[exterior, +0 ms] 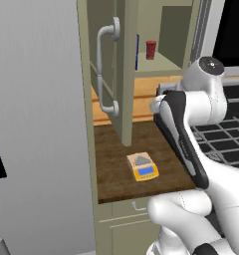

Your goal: Pick the cereal and place it on the digital scale for weighing, and close the cabinet.

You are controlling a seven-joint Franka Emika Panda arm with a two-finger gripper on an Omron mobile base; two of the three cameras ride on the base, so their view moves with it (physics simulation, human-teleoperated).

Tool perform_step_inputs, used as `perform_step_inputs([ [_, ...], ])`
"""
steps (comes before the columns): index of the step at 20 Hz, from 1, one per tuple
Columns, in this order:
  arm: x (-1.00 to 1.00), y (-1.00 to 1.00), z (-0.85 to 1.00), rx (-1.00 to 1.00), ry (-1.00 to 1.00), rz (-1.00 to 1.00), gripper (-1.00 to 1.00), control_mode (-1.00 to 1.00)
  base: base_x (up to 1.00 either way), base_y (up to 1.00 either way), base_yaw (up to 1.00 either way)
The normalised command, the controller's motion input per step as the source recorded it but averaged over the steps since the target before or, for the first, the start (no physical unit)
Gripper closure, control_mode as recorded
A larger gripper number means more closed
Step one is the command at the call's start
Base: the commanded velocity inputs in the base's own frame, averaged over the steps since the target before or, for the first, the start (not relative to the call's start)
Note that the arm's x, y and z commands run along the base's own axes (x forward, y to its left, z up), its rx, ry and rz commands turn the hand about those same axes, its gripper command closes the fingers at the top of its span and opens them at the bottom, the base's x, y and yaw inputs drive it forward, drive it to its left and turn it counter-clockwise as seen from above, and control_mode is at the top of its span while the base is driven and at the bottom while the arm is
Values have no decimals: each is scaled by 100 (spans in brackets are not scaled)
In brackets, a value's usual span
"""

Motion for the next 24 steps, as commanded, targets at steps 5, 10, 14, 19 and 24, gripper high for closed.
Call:
perform_step_inputs([
  [5, -14, 8, 59, 0, -26, 0, -100, -100, 0, 0, 0],
  [10, -13, 2, 53, 0, -19, 1, -100, -100, 0, 0, 0],
  [14, -8, 2, 43, 0, -12, 2, -100, -100, 0, 0, 0],
  [19, 0, 0, 44, 0, -7, 0, -100, -100, 0, 0, 0],
  [24, 0, 8, 42, 0, -3, 0, -100, -100, 0, 0, 0],
])
